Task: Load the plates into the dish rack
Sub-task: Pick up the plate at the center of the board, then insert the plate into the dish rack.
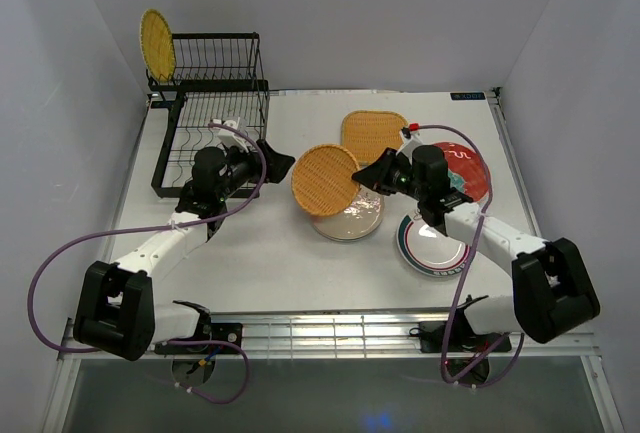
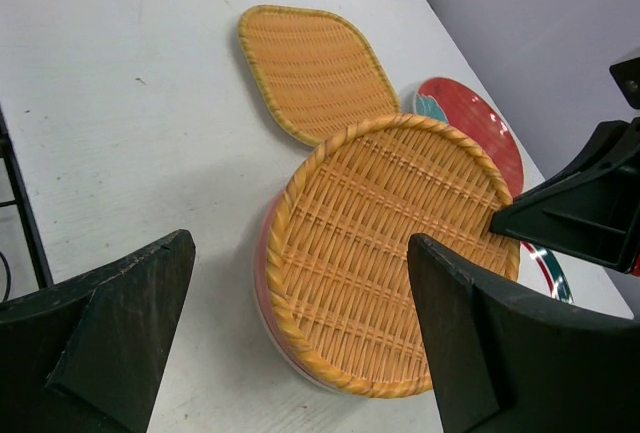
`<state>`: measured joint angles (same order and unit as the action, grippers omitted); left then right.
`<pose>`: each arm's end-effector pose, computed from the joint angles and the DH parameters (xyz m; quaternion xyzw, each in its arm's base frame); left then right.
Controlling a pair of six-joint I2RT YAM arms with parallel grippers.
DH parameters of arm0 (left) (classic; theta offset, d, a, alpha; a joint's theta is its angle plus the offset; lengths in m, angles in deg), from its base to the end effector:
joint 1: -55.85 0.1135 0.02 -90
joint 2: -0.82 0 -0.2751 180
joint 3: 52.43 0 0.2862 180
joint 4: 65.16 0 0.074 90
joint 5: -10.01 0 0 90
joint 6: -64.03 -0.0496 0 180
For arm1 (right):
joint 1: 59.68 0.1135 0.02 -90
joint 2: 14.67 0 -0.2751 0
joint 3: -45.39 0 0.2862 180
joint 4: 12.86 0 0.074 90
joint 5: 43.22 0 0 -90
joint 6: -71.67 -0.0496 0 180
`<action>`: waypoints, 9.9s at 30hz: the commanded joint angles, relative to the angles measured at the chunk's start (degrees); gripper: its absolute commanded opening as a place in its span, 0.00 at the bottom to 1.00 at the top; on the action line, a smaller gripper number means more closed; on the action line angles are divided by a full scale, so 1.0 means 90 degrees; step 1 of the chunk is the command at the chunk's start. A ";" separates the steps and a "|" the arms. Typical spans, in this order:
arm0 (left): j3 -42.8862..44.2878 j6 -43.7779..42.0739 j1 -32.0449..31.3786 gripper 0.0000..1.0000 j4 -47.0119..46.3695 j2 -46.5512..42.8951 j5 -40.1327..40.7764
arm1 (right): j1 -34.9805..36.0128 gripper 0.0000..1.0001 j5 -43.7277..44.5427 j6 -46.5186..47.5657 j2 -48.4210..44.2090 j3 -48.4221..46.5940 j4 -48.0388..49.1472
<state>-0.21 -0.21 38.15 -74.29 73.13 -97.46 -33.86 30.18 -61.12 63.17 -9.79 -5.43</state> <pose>0.3044 -0.1128 0.2542 0.0428 0.7674 -0.3417 0.5409 0.3030 0.1623 0.2402 0.0293 0.7906 0.4334 0.4317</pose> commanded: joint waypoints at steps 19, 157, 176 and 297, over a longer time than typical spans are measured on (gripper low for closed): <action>0.0357 0.0536 0.0823 0.98 -0.0668 0.0607 -0.4425 | -0.0076 0.08 -0.0313 0.0799 -0.1764 0.1240 0.1902; 0.6803 -0.4678 0.2708 0.00 0.0603 0.3127 0.2264 | 0.0031 0.95 0.0067 0.0779 -0.1384 0.1563 0.2273; 0.6577 -0.4991 0.2923 0.00 0.0172 0.3528 0.2020 | 0.0041 0.95 0.0028 0.0770 -0.1306 0.1534 0.2283; 0.6724 -0.3683 0.3040 0.78 0.0543 0.2864 0.1581 | 0.0031 0.95 -0.0167 0.0770 -0.1130 0.1406 0.2195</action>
<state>60.97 -35.51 65.12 -63.73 106.20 -83.02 -33.69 29.05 -55.15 53.05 4.97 13.14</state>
